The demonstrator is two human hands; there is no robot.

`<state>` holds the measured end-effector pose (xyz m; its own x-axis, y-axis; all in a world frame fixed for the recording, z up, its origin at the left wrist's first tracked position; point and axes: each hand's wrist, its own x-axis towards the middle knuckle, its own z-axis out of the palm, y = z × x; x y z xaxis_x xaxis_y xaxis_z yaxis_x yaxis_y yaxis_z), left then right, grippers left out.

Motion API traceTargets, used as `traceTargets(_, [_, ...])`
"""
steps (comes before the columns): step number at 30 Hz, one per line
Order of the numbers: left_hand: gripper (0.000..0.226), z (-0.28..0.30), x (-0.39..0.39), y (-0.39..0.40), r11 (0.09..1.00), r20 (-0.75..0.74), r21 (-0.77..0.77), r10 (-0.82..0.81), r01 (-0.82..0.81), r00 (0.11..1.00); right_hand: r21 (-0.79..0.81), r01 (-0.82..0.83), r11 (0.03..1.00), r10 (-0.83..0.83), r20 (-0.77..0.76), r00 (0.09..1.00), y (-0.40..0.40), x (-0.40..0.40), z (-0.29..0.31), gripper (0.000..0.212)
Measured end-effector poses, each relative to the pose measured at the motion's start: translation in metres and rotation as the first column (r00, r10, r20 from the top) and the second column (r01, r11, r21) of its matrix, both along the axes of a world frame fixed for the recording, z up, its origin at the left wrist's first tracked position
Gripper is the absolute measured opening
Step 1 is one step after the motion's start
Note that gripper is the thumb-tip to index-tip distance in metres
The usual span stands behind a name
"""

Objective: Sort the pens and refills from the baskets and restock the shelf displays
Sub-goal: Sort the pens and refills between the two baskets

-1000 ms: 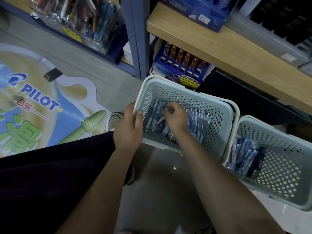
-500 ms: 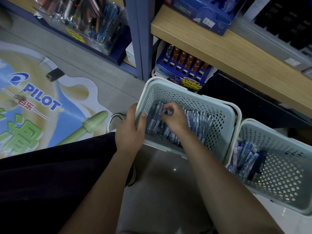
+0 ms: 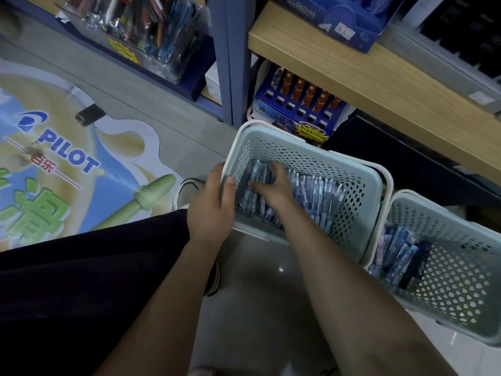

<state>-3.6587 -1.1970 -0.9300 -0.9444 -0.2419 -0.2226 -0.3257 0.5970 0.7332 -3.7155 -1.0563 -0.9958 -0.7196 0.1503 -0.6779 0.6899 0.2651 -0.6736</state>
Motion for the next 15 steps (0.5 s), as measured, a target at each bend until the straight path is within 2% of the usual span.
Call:
traceTargets(3, [0.033, 0.003, 0.0003, 0.0012, 1.0, -0.014, -0.009, 0.001, -0.001, 1.0, 0.072, 0.034, 0.997, -0.033, -0.017, 0.999, -0.0027, -0.0018, -0.002, 0.074])
traceTargets(7, [0.034, 0.0055, 0.0003, 0.0027, 1.0, -0.008, -0.013, 0.01, -0.01, 1.0, 0.132, 0.024, 0.991, -0.033, 0.063, 0.997, -0.008, -0.0067, -0.0043, 0.084])
traceTargets(10, [0.035, 0.0056, 0.0004, 0.0032, 1.0, 0.01, -0.012, 0.015, -0.015, 1.0, 0.122, -0.025, 0.992, 0.011, 0.111, 0.994, -0.0073, -0.0084, -0.0067, 0.082])
traceTargets(15, [0.035, 0.0023, -0.0003, 0.0016, 1.0, 0.013, 0.004, 0.002, -0.002, 1.0, 0.039, 0.006, 0.999, -0.011, 0.107, 0.994, -0.0044, -0.0026, -0.0058, 0.097])
